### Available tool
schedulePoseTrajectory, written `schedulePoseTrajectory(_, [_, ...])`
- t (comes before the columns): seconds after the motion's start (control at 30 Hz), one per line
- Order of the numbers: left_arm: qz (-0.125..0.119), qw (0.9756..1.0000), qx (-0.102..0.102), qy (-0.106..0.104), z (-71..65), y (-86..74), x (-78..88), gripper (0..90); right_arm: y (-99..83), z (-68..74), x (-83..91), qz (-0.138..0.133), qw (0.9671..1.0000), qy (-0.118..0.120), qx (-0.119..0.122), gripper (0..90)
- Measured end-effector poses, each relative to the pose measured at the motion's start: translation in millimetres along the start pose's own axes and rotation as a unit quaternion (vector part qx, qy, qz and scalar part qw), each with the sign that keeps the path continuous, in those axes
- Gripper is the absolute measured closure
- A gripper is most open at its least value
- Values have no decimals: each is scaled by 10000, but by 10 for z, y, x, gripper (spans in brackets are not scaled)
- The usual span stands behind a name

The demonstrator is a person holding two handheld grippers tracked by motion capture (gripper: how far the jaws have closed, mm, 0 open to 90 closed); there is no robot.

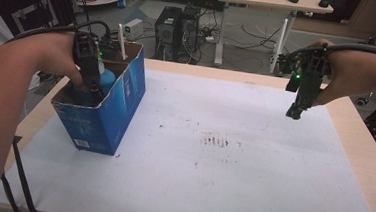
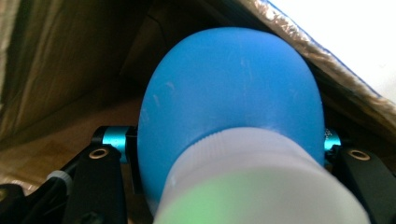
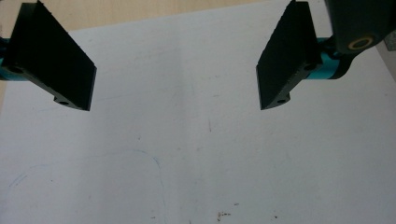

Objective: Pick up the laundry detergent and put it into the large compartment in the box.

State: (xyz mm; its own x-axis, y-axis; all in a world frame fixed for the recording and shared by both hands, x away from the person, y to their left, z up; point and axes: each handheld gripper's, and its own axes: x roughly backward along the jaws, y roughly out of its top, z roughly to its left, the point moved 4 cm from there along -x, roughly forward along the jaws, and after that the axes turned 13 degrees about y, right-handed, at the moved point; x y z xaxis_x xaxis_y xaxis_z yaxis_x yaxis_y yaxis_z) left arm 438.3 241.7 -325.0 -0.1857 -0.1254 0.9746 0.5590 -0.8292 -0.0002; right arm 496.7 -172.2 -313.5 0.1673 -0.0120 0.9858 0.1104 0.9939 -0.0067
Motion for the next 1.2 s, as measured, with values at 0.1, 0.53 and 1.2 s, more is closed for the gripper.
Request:
schedulePoseTrajectory(0.1, [-36,9999,-96,22,-11,-2,-38,400,-5,-4,-16,22,10000,15,-27,112])
schedulePoseTrajectory(0.53, [-98,9998,-161,-34,0,-25,-72,393,17,-21,-48,17,10000,49,13,113])
schedulePoseTrajectory(1.2, [-180,9997,-85,115,36,-39,93,286,-16,-9,-31,-16,10000,21,-12,113])
